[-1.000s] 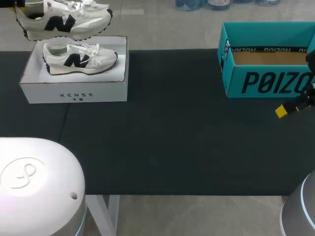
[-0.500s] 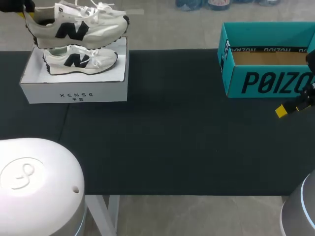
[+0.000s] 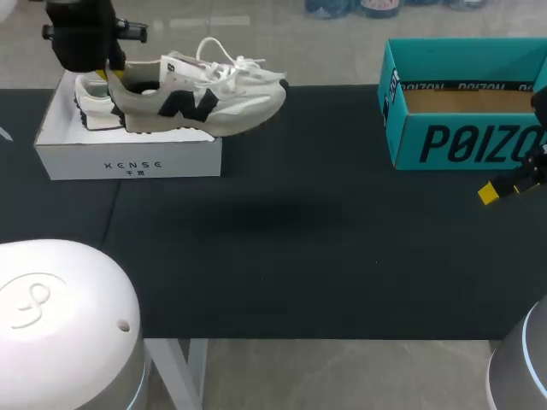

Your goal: Take the shoe out of the shoebox, open the shoe tongue, remove and reinsert the insole, then place the shoe into the shoebox

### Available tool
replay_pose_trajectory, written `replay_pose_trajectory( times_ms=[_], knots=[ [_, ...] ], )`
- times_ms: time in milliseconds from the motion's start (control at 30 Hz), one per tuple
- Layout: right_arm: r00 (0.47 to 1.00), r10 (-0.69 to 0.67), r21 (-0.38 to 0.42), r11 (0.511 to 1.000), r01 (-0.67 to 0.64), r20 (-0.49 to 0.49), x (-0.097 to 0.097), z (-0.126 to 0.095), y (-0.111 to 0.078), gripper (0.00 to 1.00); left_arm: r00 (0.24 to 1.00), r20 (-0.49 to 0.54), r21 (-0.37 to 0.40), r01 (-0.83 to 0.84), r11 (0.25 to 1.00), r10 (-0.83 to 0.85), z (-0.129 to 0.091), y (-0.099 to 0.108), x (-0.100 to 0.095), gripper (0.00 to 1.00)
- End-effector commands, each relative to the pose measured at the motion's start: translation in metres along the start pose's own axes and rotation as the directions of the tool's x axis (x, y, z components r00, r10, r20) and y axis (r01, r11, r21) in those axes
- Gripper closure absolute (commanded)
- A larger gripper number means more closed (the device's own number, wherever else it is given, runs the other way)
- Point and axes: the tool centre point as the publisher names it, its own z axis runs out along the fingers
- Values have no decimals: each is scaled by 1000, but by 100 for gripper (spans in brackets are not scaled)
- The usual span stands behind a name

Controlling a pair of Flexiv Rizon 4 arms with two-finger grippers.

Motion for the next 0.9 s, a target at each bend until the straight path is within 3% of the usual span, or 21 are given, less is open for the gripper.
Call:
replay_pose_trajectory(
  times_ms=[33,300,900],
  knots=[
    [1000,1,2,1000,-1,1,0,1,1,0,1000,-8,6,2,1000,-2,11,-22,-35,100],
    [1000,1,2,1000,-1,1,0,1,1,0,998,43,72,-47,996,44,27,-61,-86,100],
    [1000,1,2,1000,-1,1,0,1,1,0,998,43,72,-47,996,44,27,-61,-86,100]
  ],
)
